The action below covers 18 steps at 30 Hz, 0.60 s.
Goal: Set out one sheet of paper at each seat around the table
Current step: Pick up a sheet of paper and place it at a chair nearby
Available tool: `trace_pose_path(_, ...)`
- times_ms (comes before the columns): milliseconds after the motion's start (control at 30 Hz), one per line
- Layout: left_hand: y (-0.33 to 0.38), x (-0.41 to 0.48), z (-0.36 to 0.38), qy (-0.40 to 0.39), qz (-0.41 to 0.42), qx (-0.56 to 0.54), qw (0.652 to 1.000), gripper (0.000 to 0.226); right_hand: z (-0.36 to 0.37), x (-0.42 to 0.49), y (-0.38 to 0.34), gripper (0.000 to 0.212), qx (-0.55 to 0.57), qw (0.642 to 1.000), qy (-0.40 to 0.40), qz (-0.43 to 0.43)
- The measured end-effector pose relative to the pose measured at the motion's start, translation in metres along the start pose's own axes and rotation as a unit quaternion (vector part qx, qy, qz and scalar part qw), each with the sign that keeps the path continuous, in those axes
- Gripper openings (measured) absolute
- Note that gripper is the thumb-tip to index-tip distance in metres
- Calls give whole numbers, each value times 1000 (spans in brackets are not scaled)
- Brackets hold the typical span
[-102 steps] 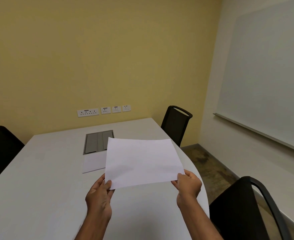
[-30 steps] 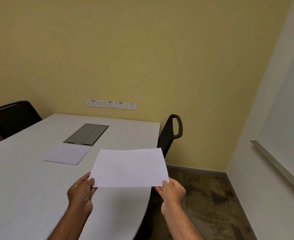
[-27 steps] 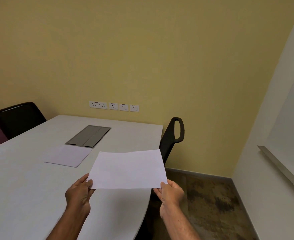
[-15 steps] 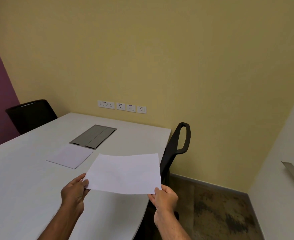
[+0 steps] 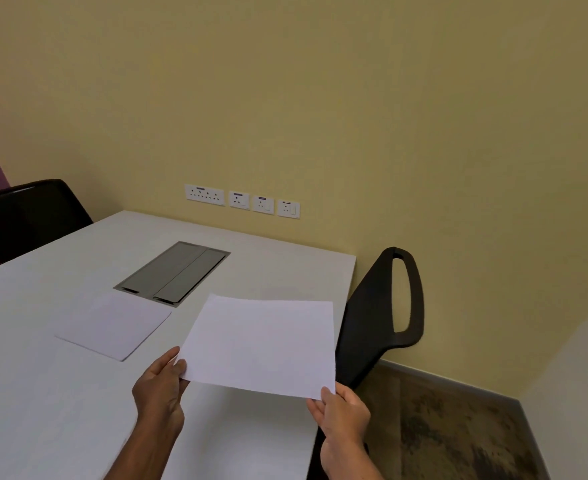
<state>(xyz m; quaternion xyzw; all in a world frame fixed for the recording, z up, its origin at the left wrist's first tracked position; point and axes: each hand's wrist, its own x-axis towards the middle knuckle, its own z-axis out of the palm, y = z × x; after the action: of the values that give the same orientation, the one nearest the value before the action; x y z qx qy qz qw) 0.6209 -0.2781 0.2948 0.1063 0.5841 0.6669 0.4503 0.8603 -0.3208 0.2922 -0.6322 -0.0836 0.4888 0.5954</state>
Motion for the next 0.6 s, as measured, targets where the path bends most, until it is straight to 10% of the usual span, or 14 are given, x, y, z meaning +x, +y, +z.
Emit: trace_pose_path(600,-95,176,79,10,-10,30,999,33,85,166,57,22,15,996,31,84)
